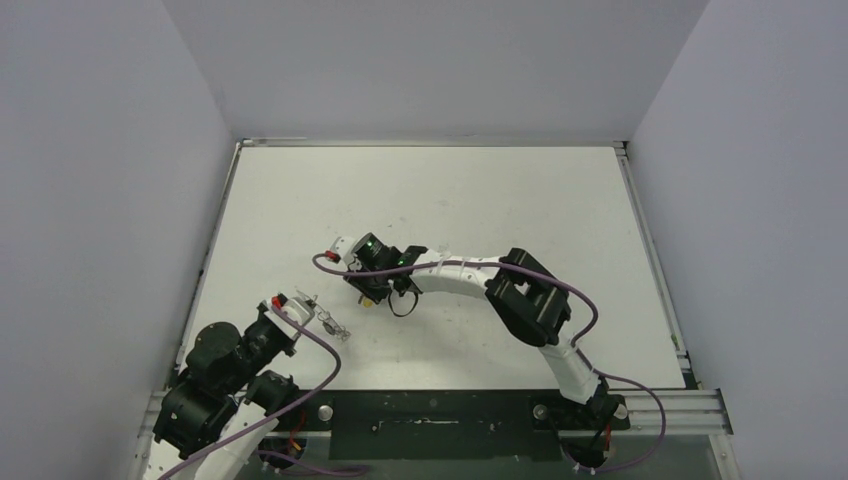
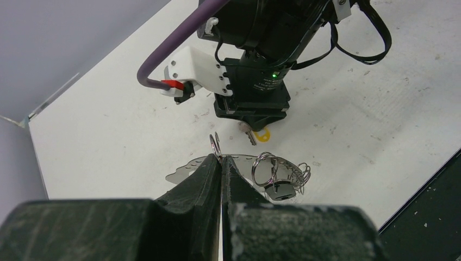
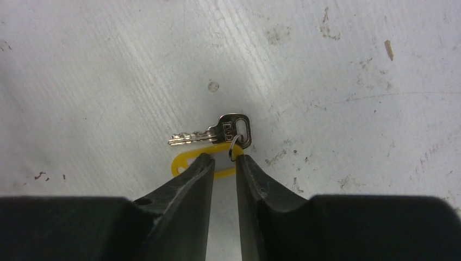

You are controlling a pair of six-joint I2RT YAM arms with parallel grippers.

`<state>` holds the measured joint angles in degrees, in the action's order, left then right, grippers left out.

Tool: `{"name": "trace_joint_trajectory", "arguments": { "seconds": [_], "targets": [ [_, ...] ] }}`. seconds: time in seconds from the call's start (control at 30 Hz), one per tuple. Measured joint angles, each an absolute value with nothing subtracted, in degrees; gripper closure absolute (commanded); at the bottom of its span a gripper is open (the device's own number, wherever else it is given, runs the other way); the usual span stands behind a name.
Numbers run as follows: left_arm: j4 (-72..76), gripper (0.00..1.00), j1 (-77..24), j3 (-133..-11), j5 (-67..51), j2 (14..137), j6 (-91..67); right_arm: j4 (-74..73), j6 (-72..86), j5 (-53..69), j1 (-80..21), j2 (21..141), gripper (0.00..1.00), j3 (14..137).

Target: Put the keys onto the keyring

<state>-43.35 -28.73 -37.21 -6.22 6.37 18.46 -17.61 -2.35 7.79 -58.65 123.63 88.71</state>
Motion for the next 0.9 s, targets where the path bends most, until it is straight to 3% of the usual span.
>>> {"name": "trace_joint_trajectory", "arguments": {
  "seconds": [0.17, 0.9],
  "targets": [
    [-43.33, 1.0, -28.73, -37.19, -6.28, 6.37, 18.46, -16.36, -1.58, 8.97, -57.91, 124.68, 1.0, 89.86],
    [-38.59, 1.0, -28.73, -32.29, -8.84, 8.91, 16.8, -13.69, 2.44, 17.04, -49.84, 115.2, 1.0, 79.18]
  ]
}}
